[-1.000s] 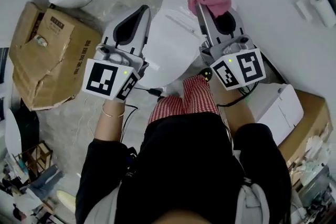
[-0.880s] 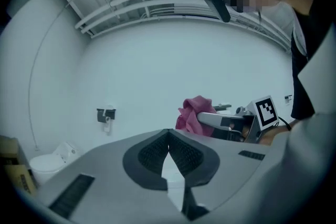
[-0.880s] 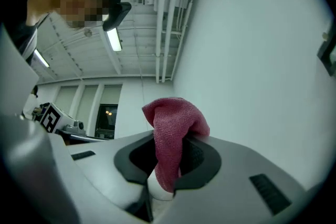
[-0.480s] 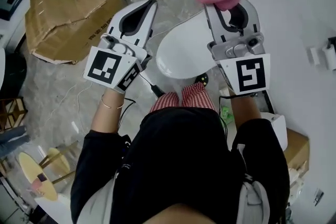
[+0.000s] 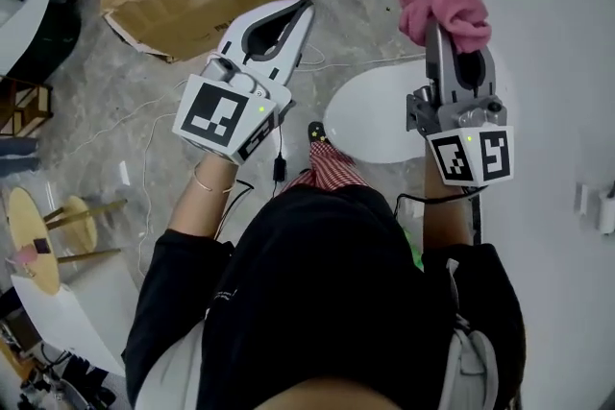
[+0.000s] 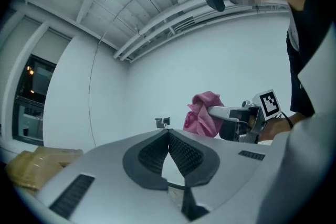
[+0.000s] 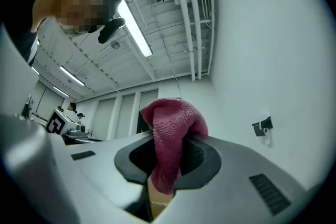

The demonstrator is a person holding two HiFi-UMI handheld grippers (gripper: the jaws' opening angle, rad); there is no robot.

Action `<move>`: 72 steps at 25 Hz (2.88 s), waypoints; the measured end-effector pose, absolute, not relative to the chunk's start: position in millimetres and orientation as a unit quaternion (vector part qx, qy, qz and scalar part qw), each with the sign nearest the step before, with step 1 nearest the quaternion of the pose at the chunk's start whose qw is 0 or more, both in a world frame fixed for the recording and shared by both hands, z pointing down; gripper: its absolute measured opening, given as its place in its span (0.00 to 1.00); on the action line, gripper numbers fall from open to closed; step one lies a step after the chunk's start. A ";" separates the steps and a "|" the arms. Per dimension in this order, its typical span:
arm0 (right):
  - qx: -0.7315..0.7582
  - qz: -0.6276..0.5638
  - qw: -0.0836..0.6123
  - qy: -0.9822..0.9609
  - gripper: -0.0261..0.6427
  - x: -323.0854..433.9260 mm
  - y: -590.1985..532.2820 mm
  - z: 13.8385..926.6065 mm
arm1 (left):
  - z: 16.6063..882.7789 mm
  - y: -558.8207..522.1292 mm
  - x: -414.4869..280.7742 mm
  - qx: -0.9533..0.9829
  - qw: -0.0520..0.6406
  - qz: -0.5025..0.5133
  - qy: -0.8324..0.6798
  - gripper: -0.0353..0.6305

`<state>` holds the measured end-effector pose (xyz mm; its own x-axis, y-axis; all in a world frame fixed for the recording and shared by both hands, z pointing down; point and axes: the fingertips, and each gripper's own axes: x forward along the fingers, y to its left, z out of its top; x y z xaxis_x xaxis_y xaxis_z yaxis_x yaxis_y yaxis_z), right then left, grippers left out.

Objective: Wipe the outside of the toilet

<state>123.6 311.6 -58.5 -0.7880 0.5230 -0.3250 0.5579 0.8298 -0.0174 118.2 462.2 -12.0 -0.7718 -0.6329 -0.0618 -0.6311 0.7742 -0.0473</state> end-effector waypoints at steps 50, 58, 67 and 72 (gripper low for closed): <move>0.007 -0.089 0.093 0.992 0.15 -103.9 204.1 50.3 | 27.5 363.2 -199.9 -0.574 0.004 -0.016 0.819 0.06; -0.021 -0.082 0.096 0.992 0.15 -148.1 228.7 46.4 | 24.8 388.4 -264.8 -0.582 0.011 -0.007 0.813 0.06; -0.057 -0.074 0.088 0.992 0.15 -169.6 227.7 46.1 | 37.5 379.6 -295.5 -0.612 0.000 0.006 0.791 0.06; -0.093 -0.075 0.094 0.988 0.15 -162.1 192.7 47.3 | 35.6 333.7 -296.1 -0.642 0.000 -0.009 0.766 0.06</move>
<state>-162.1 192.7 47.3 -0.9653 -0.1975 -0.1710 -0.1695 0.9716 -0.1653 -296.1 333.7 35.6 -0.1745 -0.9846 0.0116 -0.9846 0.1743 -0.0129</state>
